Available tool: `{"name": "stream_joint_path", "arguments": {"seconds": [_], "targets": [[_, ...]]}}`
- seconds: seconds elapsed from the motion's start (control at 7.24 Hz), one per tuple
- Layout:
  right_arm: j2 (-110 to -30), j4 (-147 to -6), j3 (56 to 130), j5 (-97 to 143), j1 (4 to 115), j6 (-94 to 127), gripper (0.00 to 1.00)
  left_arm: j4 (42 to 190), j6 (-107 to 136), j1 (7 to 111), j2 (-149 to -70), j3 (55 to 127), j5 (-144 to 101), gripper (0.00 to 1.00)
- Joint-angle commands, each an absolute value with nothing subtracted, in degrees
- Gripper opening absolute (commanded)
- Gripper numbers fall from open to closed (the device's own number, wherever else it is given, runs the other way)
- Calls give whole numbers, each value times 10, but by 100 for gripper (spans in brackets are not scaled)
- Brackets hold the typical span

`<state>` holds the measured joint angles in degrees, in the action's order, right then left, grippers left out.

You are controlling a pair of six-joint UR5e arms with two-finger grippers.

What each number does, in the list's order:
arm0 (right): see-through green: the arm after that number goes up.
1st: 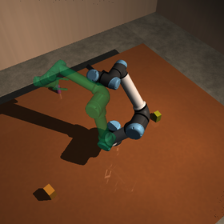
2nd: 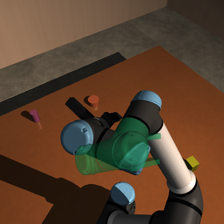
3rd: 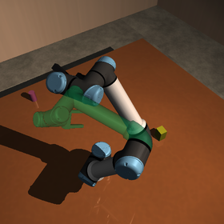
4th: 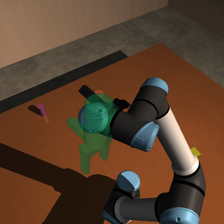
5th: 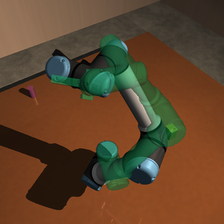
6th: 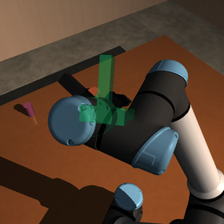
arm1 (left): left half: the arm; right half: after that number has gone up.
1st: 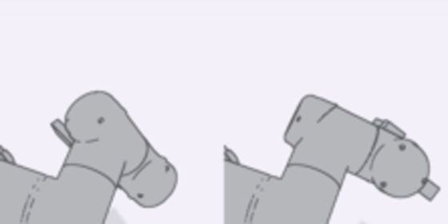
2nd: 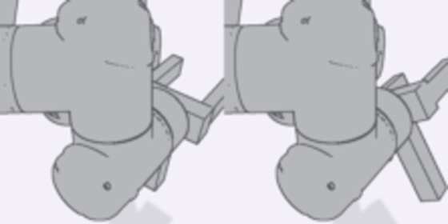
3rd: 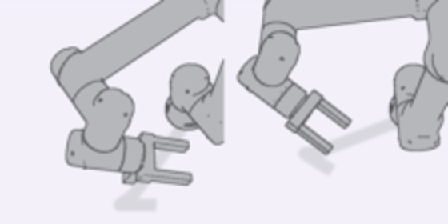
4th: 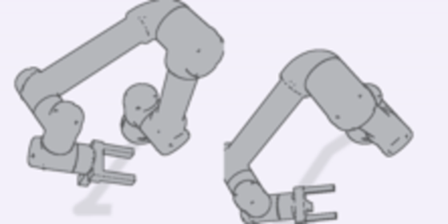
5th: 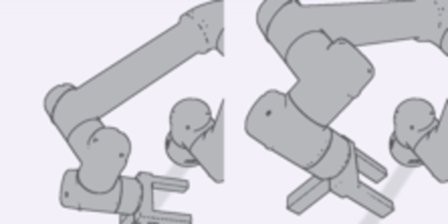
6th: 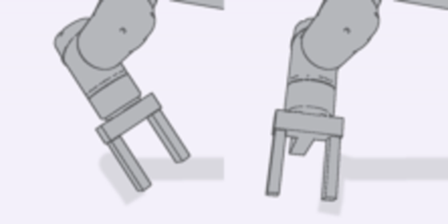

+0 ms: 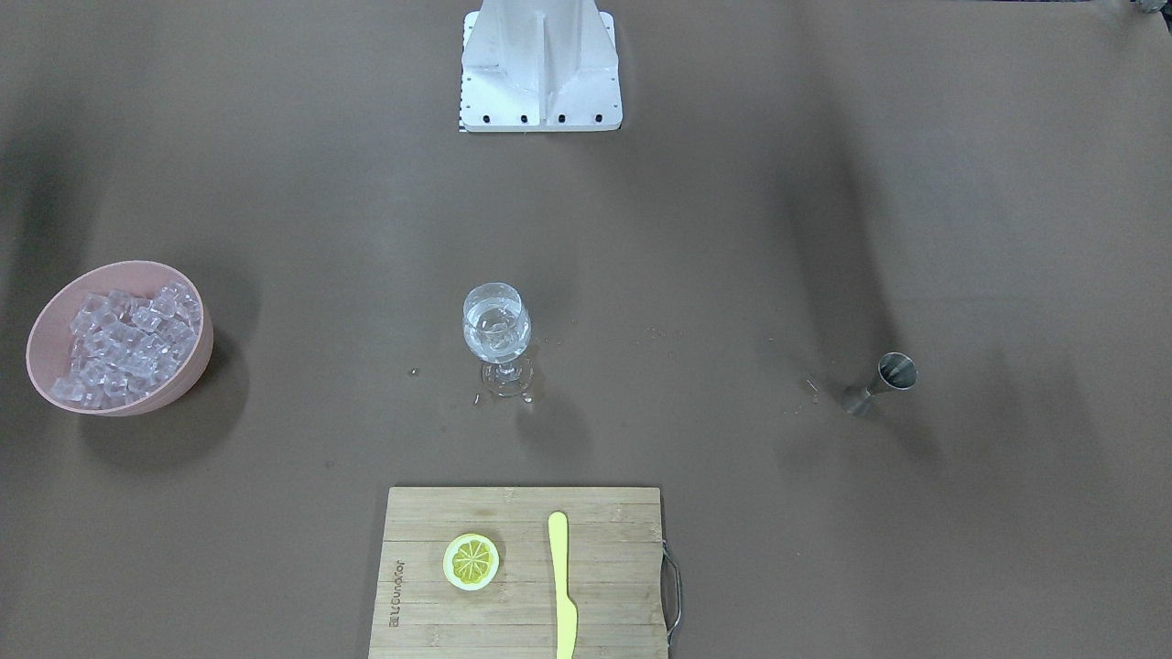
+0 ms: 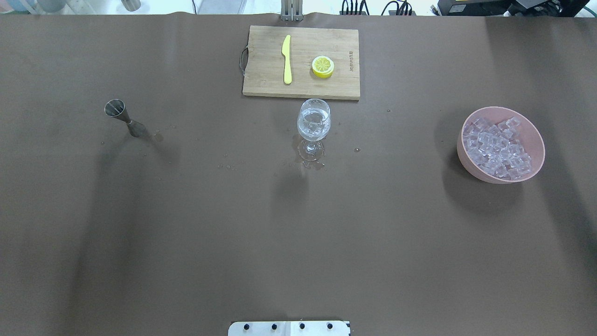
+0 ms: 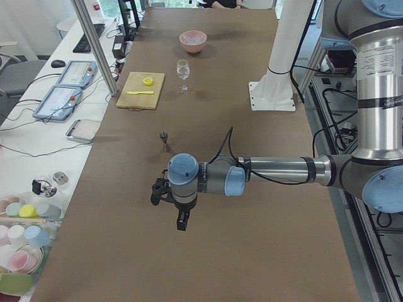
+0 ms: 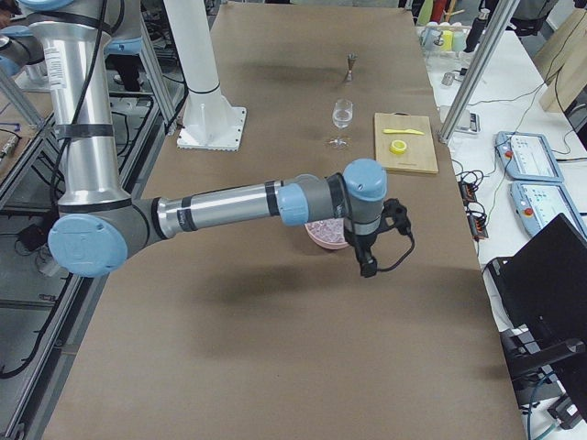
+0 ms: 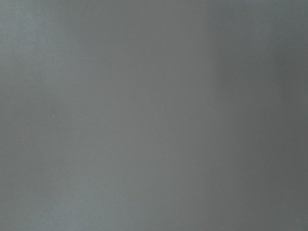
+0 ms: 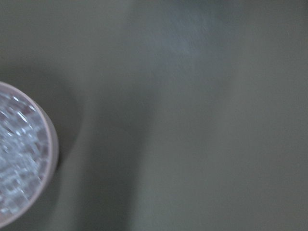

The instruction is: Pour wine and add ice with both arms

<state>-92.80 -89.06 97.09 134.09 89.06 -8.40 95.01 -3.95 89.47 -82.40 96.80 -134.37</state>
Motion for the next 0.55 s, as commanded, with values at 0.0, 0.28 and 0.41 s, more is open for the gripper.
{"name": "stream_joint_path", "arguments": {"seconds": [0.0,0.28,0.41], "targets": [[-997,-888,964,1330,906,-81,100,950,-40,895,-824,968,-1344,98],[-998,-887,968,1318,906,-87,100,950,-40,895,-823,968,-1344,98],[-991,-888,949,1322,910,-80,100,950,-40,895,-822,968,-1344,98]]}}
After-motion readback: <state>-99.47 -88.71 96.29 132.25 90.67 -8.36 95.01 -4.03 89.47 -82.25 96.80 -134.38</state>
